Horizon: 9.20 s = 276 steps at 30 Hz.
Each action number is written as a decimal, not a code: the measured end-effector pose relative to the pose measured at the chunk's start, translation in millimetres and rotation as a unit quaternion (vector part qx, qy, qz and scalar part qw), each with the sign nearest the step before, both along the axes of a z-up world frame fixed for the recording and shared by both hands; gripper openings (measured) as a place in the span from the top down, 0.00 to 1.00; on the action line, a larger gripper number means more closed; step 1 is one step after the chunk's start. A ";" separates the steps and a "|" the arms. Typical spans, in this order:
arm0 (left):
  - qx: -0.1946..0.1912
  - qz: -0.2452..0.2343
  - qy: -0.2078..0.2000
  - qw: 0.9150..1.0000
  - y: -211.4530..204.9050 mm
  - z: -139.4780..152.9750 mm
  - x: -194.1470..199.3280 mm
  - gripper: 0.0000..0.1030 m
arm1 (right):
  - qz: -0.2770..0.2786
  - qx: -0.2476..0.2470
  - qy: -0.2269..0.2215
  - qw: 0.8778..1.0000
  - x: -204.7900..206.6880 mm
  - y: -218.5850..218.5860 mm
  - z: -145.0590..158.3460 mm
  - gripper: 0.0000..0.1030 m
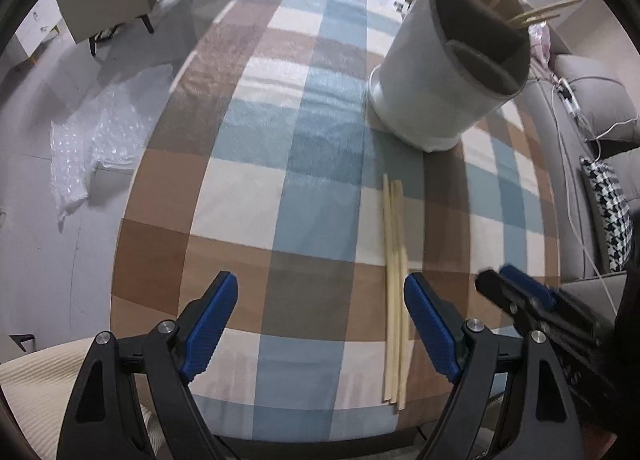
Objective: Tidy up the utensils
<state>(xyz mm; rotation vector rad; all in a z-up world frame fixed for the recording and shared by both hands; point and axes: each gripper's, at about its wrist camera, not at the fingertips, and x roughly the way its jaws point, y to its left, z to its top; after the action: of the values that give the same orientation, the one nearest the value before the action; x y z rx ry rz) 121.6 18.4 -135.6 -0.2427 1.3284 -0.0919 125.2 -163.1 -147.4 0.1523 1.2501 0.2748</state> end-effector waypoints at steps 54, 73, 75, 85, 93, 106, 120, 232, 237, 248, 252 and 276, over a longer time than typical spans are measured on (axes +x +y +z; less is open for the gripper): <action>-0.055 0.064 0.048 0.995 41.8 -22.4 14.9 0.21 | 0.119 -0.150 0.027 0.981 84.2 99.9 -42.7 0.77; -0.028 0.054 0.043 0.997 17.1 -21.3 23.4 0.21 | -0.046 0.017 -0.015 0.999 66.3 -4.7 -6.7 0.95; -0.027 0.046 0.043 0.998 10.7 -21.5 23.6 0.21 | -0.087 0.057 -0.012 0.995 62.3 -33.4 -3.6 0.95; 0.012 0.012 0.064 0.998 -17.4 -40.4 21.2 0.21 | -0.201 0.163 -0.024 0.966 18.5 -110.6 22.3 0.96; 0.064 0.010 0.071 0.995 -23.8 -50.4 16.4 0.21 | -0.217 0.173 -0.034 0.960 -11.1 -133.4 27.9 1.00; 0.083 0.018 0.067 0.994 -35.5 -52.0 34.8 0.21 | -0.163 0.125 0.001 0.979 -12.7 -115.7 3.5 0.97; 0.102 0.013 0.057 0.993 -41.0 -46.3 52.9 0.55 | -0.138 0.094 -0.009 0.986 5.2 -105.7 5.8 0.80; -0.035 -0.009 -0.090 0.995 18.3 64.2 -2.3 0.99 | 0.097 -0.054 0.091 0.990 34.5 45.6 -63.7 0.80; -0.036 -0.007 -0.091 0.995 30.9 62.5 2.7 0.99 | 0.080 -0.115 0.092 0.986 36.6 61.6 -59.3 0.80; -0.051 0.001 -0.086 0.995 45.1 61.1 3.9 0.99 | 0.040 -0.105 0.016 0.993 21.4 45.7 -37.0 0.96; -0.058 -0.004 -0.090 0.994 38.9 64.3 4.1 0.99 | -0.001 -0.036 -0.024 0.999 15.8 17.6 -7.6 0.96; -0.006 -0.086 -0.144 0.986 -39.4 109.2 -24.6 0.99 | -0.100 0.120 -0.238 0.959 -41.0 -58.0 95.6 0.96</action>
<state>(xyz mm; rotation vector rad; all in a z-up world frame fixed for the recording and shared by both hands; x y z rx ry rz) 97.0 -21.0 -26.4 -0.1193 1.0594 -0.2712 84.3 -221.1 -51.9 0.3950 0.7140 0.2676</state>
